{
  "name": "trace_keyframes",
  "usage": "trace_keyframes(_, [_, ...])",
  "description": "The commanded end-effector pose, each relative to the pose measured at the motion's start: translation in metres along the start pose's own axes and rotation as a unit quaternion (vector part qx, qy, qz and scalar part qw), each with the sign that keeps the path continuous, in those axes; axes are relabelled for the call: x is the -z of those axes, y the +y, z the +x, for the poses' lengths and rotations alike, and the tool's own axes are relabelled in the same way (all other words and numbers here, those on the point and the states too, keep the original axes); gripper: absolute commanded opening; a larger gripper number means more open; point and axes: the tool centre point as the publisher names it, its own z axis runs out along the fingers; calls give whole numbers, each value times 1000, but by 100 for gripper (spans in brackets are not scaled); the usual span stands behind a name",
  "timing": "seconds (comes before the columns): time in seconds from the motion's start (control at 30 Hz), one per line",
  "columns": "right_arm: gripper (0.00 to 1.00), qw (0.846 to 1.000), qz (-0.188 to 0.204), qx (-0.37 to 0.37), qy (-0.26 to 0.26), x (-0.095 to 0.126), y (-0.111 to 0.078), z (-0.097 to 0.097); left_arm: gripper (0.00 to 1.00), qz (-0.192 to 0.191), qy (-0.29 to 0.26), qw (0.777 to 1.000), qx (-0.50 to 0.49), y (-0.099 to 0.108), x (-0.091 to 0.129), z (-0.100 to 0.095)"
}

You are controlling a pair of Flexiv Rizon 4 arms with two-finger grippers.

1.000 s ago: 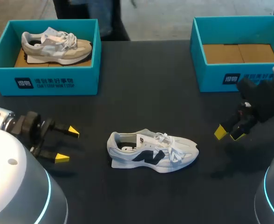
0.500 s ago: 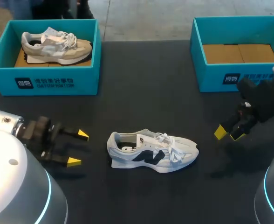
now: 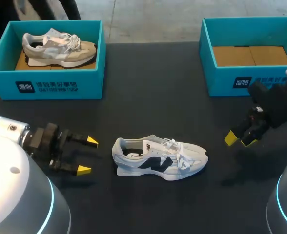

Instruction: Take the shoe out of the shoebox, open the shoe tongue, remove and reinsert the insole, then place the shoe into the shoebox

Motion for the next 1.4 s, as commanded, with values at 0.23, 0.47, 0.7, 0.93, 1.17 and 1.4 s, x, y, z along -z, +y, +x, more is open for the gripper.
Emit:
trace_keyframes(0.23, [100,1000,0,-1,-1,-1,0,0,100,11,-12,1000,13,2,0,-4])
trace_keyframes(0.47, [100,1000,0,-1,-1,-1,0,0,100,17,-33,999,14,6,-9,-14])
trace_keyframes(0.7, [100,1000,0,-1,-1,-1,0,0,100,22,-41,999,14,12,-18,-26])
trace_keyframes(0.93, [100,1000,0,-1,-1,-1,0,0,100,29,-58,998,20,15,-26,-37])
trace_keyframes(1.17, [100,1000,0,-1,-1,-1,0,0,100,25,-57,998,15,16,-37,-38])
trace_keyframes(1.4, [100,1000,0,-1,-1,-1,0,0,100,29,-59,998,18,17,-47,-39])
